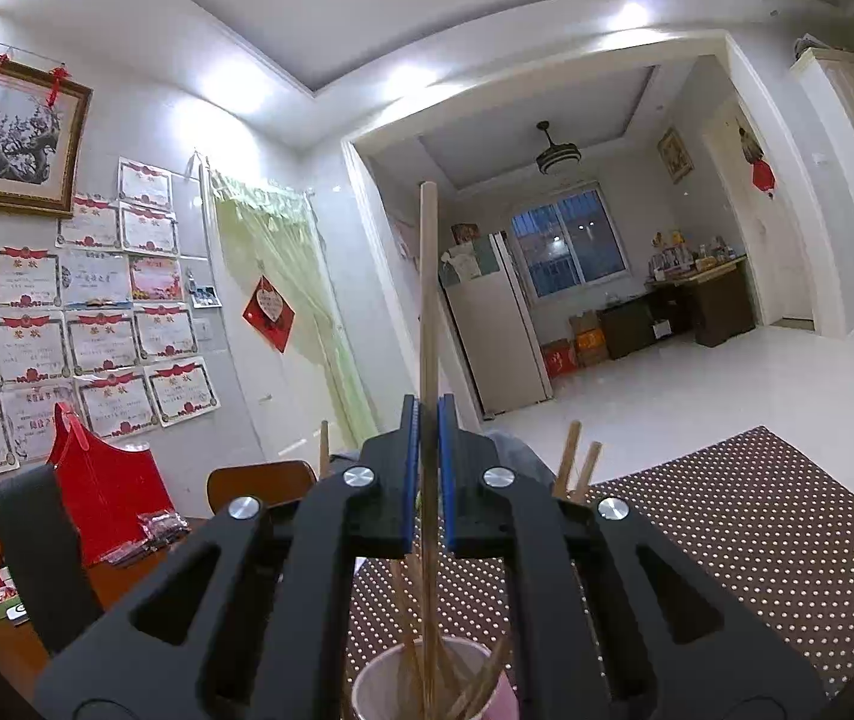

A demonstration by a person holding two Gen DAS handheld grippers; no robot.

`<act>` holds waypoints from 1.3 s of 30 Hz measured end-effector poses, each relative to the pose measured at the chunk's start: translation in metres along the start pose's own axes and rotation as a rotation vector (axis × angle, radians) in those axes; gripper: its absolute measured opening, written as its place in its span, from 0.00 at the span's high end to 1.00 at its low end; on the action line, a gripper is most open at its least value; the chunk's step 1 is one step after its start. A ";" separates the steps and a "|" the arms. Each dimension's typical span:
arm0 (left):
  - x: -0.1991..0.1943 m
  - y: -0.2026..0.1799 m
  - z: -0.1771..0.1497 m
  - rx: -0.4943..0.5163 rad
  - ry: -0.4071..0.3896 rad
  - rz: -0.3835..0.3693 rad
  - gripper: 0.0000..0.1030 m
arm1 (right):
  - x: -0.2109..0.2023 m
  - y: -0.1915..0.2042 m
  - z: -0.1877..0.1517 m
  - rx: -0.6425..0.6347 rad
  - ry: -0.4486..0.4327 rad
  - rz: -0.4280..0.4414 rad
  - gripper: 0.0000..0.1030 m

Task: Organize utensils
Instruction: 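Lower both chopsticks into the pink cup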

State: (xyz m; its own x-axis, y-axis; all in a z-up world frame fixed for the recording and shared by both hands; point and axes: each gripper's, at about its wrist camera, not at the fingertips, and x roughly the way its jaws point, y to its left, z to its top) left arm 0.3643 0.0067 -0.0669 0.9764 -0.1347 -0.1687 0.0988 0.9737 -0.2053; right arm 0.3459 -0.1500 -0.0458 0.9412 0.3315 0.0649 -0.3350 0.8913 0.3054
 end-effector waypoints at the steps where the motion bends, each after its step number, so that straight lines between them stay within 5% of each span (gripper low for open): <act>1: 0.001 0.001 0.000 -0.006 0.007 -0.002 0.94 | -0.002 -0.001 0.000 0.001 0.005 -0.005 0.93; 9: -0.008 0.001 0.007 -0.019 -0.037 -0.029 0.94 | -0.010 -0.007 -0.002 0.009 0.023 -0.020 0.93; 17: -0.041 0.003 0.026 -0.095 -0.295 -0.060 0.94 | -0.010 -0.016 -0.003 0.036 0.026 -0.020 0.93; 22: -0.035 -0.008 0.029 -0.080 -0.365 -0.040 0.94 | -0.010 -0.019 -0.004 0.037 0.022 -0.028 0.93; 37: -0.008 -0.021 0.006 0.041 -0.105 0.021 0.93 | -0.011 -0.013 -0.003 0.038 0.033 -0.024 0.93; 38: -0.010 -0.022 0.006 0.045 -0.089 0.022 0.90 | -0.012 -0.011 -0.002 0.036 0.030 -0.023 0.93; 39: -0.012 -0.023 0.008 0.056 -0.062 0.041 0.74 | -0.013 -0.010 -0.001 0.031 0.028 -0.024 0.93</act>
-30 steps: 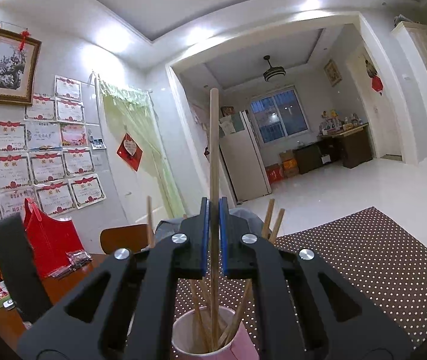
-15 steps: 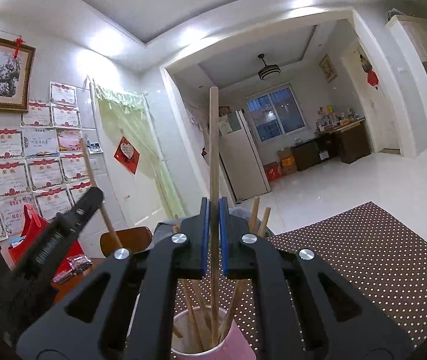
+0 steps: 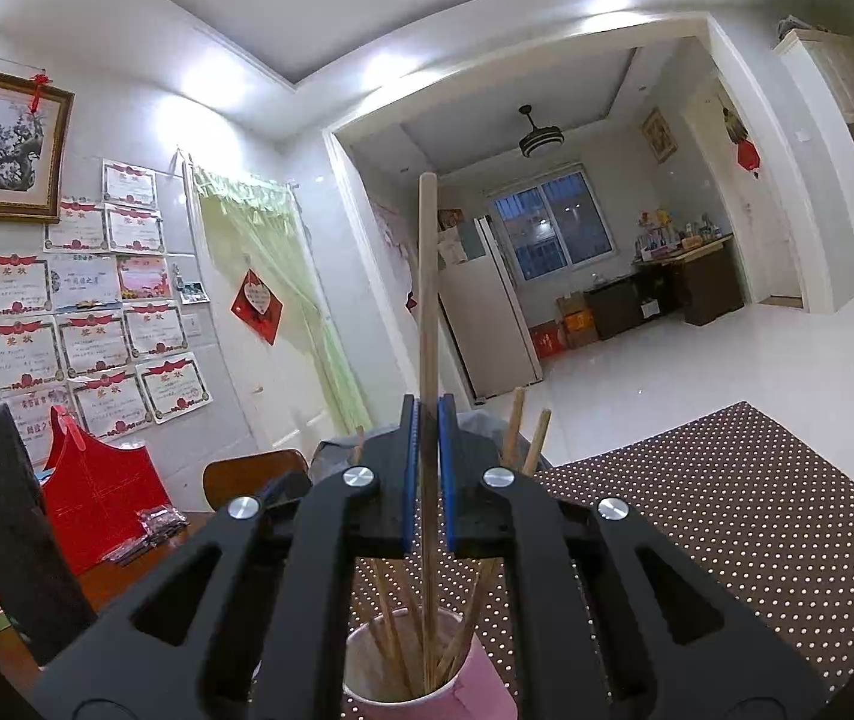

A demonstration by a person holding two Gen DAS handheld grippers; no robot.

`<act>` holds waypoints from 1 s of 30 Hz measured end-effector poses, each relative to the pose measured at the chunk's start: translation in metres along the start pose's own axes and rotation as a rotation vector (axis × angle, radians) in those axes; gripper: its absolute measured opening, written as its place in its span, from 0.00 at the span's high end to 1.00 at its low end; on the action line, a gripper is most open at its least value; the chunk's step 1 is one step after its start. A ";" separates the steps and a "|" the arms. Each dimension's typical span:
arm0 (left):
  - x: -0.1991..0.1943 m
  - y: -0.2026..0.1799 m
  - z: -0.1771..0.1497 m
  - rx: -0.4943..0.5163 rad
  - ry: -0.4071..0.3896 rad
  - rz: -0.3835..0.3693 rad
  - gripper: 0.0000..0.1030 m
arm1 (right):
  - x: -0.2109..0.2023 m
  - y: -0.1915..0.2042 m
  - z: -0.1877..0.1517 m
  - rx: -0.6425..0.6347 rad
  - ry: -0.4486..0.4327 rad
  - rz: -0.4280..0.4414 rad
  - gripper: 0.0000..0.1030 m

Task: Organize utensils
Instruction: 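Lower both chopsticks into the pink cup, then open both grippers to release the chopsticks into the pink cup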

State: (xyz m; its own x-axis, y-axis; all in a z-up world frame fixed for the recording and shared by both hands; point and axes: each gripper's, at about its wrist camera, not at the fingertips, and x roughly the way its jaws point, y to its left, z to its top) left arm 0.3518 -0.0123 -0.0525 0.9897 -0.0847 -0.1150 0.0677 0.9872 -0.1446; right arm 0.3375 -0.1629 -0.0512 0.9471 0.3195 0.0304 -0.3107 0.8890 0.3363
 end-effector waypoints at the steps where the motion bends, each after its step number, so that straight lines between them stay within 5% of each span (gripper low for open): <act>1: -0.002 -0.001 0.001 0.010 0.013 0.016 0.69 | 0.000 0.001 0.000 -0.002 -0.002 -0.001 0.93; 18: -0.035 0.009 0.008 0.133 0.042 0.130 0.61 | -0.006 0.015 -0.018 -0.063 0.061 -0.018 0.93; 30: -0.034 0.019 0.012 0.083 0.058 0.107 0.62 | -0.002 0.014 -0.023 -0.071 0.111 -0.016 0.93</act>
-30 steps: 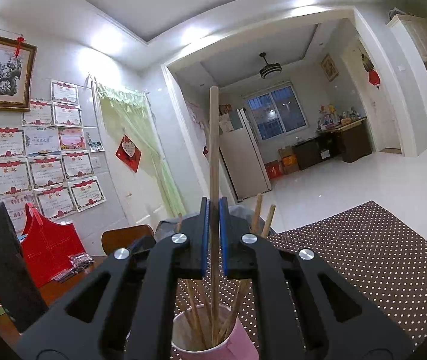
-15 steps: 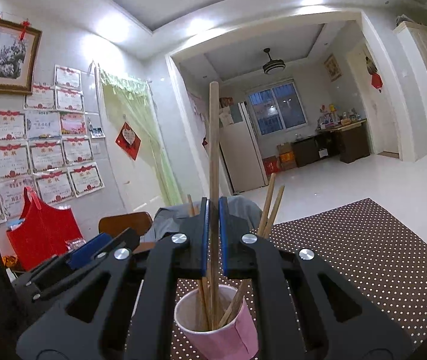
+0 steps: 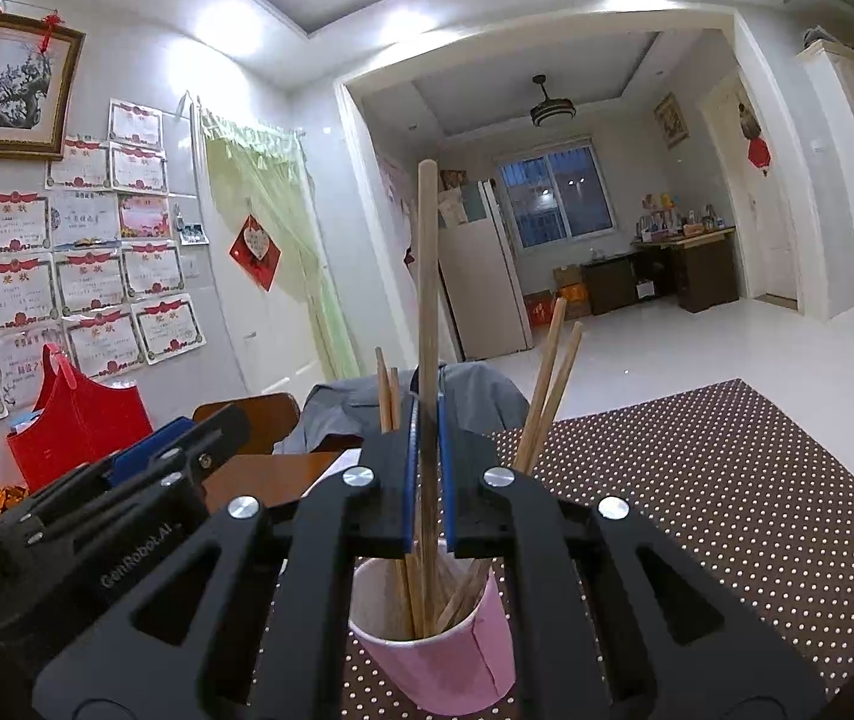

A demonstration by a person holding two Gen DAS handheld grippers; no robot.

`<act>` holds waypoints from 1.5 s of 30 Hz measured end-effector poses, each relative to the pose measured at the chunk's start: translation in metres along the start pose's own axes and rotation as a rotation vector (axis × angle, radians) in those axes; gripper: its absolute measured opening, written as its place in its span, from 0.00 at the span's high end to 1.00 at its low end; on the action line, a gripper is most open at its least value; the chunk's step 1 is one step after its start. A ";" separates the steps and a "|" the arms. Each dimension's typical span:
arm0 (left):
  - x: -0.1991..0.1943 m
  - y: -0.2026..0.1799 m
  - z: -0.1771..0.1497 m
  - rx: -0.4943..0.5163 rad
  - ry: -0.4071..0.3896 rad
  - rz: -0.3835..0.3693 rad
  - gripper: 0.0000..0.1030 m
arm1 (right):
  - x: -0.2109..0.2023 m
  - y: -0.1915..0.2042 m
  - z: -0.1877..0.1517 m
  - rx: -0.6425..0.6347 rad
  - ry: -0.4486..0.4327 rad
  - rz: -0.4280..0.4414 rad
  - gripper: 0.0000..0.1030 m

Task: Organize utensils
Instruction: 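Open both grippers to release the chopsticks into the pink cup, then move both grippers back toward the chopstick pile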

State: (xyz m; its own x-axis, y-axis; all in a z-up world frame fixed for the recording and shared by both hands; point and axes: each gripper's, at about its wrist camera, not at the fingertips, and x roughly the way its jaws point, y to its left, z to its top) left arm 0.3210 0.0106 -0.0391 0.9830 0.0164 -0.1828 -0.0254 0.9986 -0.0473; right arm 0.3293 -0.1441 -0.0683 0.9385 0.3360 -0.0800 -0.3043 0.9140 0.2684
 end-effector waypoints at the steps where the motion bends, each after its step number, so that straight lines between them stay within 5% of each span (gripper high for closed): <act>1: 0.000 -0.001 -0.001 0.003 -0.001 0.000 0.61 | -0.001 -0.001 0.000 0.001 -0.002 -0.005 0.93; 8: -0.004 -0.005 -0.001 0.027 -0.007 -0.006 0.58 | -0.007 -0.002 0.008 0.018 -0.016 -0.030 0.92; 10: -0.004 -0.005 -0.001 0.029 -0.011 -0.007 0.58 | -0.008 -0.003 0.009 0.020 -0.019 -0.034 0.87; 12: -0.006 -0.006 -0.001 0.034 -0.016 -0.007 0.58 | -0.010 -0.006 0.009 0.019 -0.022 -0.035 0.71; 16: -0.008 -0.008 0.001 0.050 -0.030 0.001 0.58 | -0.011 -0.006 0.011 0.018 -0.029 -0.030 0.68; 19: -0.009 -0.007 0.002 0.043 -0.030 -0.003 0.58 | -0.014 -0.006 0.013 0.021 -0.043 -0.035 0.56; 29: -0.021 -0.009 0.008 0.036 -0.040 -0.023 0.57 | -0.040 -0.005 0.021 -0.021 -0.061 -0.075 0.52; 45: -0.107 -0.017 -0.008 0.087 -0.002 -0.053 0.48 | -0.115 -0.002 0.013 -0.029 0.010 -0.119 0.48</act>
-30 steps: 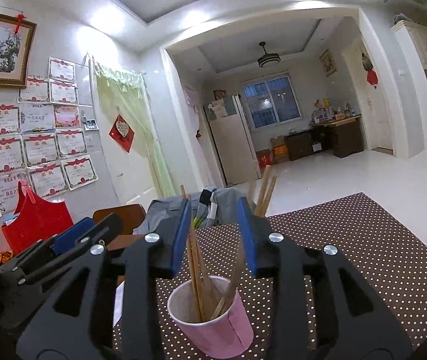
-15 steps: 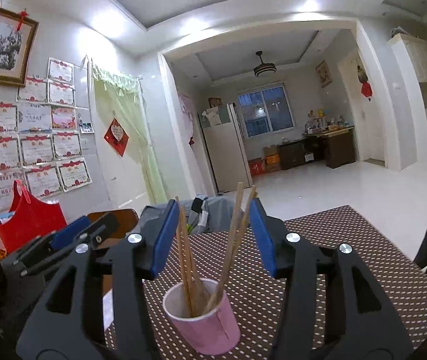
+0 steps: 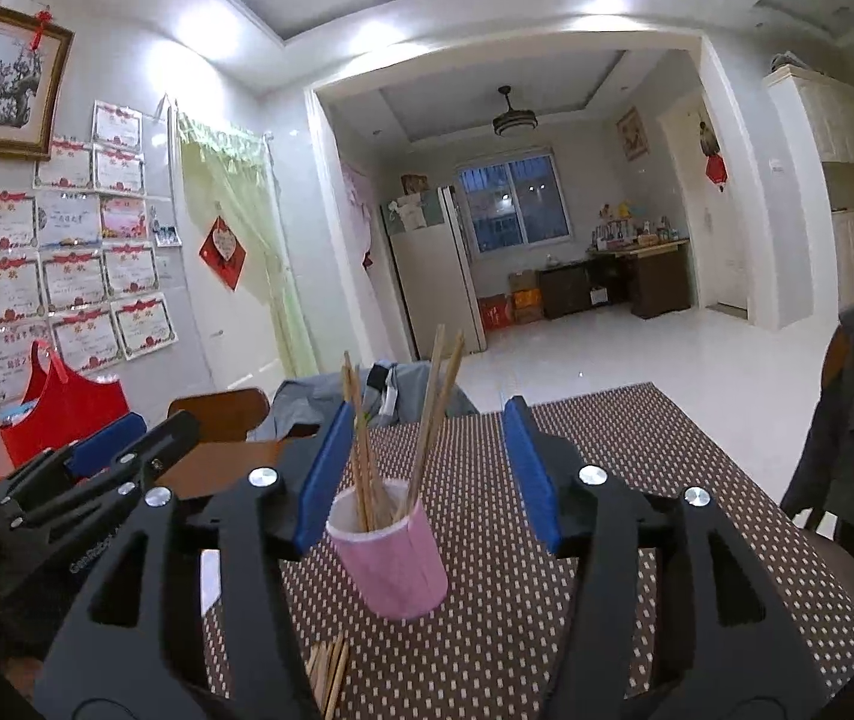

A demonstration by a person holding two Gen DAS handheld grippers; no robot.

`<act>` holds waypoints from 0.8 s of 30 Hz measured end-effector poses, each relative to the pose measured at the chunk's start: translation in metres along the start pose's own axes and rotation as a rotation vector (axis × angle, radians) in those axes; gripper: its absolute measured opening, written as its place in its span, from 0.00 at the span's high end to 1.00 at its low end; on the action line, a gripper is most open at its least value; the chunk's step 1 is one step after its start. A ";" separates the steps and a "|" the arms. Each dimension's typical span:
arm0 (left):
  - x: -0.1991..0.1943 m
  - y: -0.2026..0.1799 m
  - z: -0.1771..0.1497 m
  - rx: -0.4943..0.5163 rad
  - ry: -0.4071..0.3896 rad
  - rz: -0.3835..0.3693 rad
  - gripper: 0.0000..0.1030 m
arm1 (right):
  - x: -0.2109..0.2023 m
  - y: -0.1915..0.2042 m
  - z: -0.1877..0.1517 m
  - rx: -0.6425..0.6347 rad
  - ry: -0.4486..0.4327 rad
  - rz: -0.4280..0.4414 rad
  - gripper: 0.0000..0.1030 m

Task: Organize utensils
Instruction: 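Move both grippers back toward the chopstick pile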

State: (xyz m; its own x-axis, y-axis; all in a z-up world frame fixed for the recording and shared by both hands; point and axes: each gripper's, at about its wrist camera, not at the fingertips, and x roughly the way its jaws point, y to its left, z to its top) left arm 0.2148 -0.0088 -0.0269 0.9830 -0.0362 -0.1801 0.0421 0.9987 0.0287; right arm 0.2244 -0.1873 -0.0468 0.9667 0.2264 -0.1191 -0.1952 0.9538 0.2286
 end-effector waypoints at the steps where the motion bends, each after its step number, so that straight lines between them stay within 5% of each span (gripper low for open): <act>1: -0.004 0.000 -0.002 0.002 0.006 -0.004 0.48 | -0.003 0.001 -0.001 -0.002 0.006 -0.001 0.48; 17: -0.038 0.002 -0.061 0.009 0.259 -0.021 0.47 | -0.038 -0.002 -0.055 -0.021 0.231 -0.009 0.37; 24: -0.014 0.017 -0.101 -0.017 0.488 0.024 0.47 | -0.032 -0.003 -0.083 -0.030 0.357 -0.003 0.36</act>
State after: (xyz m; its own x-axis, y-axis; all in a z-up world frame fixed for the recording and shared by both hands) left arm 0.1834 0.0121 -0.1227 0.7848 0.0043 -0.6198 0.0133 0.9996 0.0238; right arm 0.1803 -0.1804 -0.1242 0.8494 0.2736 -0.4513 -0.2027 0.9587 0.1997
